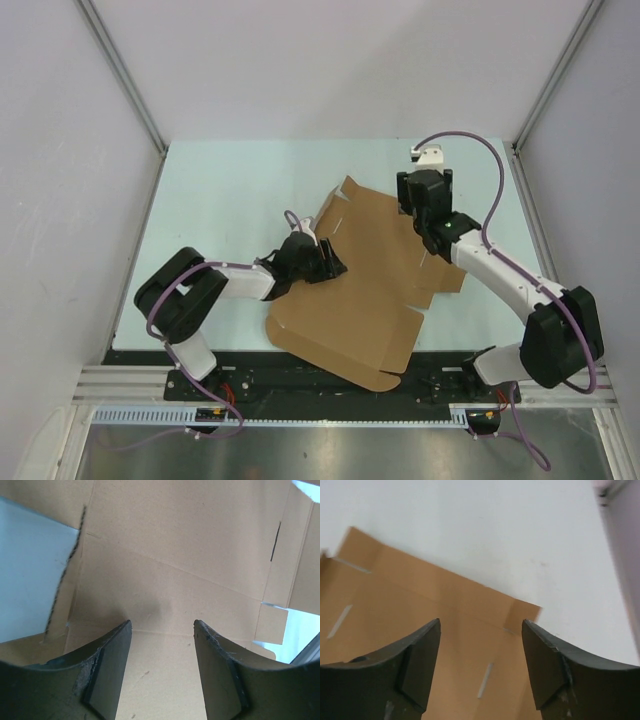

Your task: Fold the paper box

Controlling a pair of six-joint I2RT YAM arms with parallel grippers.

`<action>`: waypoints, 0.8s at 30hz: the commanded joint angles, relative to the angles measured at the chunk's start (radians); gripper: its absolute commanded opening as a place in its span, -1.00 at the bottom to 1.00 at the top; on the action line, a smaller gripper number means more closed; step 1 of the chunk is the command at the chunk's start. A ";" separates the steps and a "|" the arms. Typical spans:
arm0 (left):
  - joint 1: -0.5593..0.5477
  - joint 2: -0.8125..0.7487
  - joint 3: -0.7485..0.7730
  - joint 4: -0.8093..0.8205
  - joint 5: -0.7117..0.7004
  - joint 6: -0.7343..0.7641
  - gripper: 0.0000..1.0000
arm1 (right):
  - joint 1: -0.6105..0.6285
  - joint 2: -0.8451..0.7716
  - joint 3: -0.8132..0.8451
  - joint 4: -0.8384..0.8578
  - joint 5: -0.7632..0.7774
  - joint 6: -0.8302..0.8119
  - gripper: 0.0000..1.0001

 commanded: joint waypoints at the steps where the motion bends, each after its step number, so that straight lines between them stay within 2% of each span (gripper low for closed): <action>1: -0.004 0.119 -0.084 -0.175 -0.047 0.013 0.23 | -0.080 0.129 0.139 0.060 -0.431 0.007 0.46; 2: -0.005 0.121 -0.093 -0.177 -0.047 0.013 0.23 | -0.103 0.164 0.184 0.037 -0.512 0.025 0.47; 3: -0.004 0.119 -0.098 -0.175 -0.047 0.019 0.23 | -0.154 0.210 0.217 0.019 -0.690 0.033 0.49; 7: -0.004 0.122 -0.112 -0.188 -0.048 0.027 0.23 | -0.220 0.449 0.387 0.036 -0.913 0.036 0.51; 9: -0.005 0.125 -0.117 -0.189 -0.045 0.025 0.23 | -0.241 0.537 0.474 -0.007 -1.016 0.029 0.51; 11: -0.004 0.130 -0.115 -0.192 -0.047 0.022 0.23 | -0.260 0.671 0.616 -0.099 -1.055 -0.014 0.52; 14: -0.004 0.135 -0.106 -0.205 -0.047 0.022 0.23 | -0.272 0.797 0.745 -0.158 -1.092 -0.048 0.52; 18: -0.004 0.138 -0.097 -0.221 -0.047 0.011 0.23 | -0.297 0.885 0.836 -0.195 -1.117 -0.053 0.52; 24: -0.002 0.144 -0.110 -0.218 -0.076 -0.009 0.23 | -0.329 0.962 0.884 -0.193 -1.140 -0.076 0.52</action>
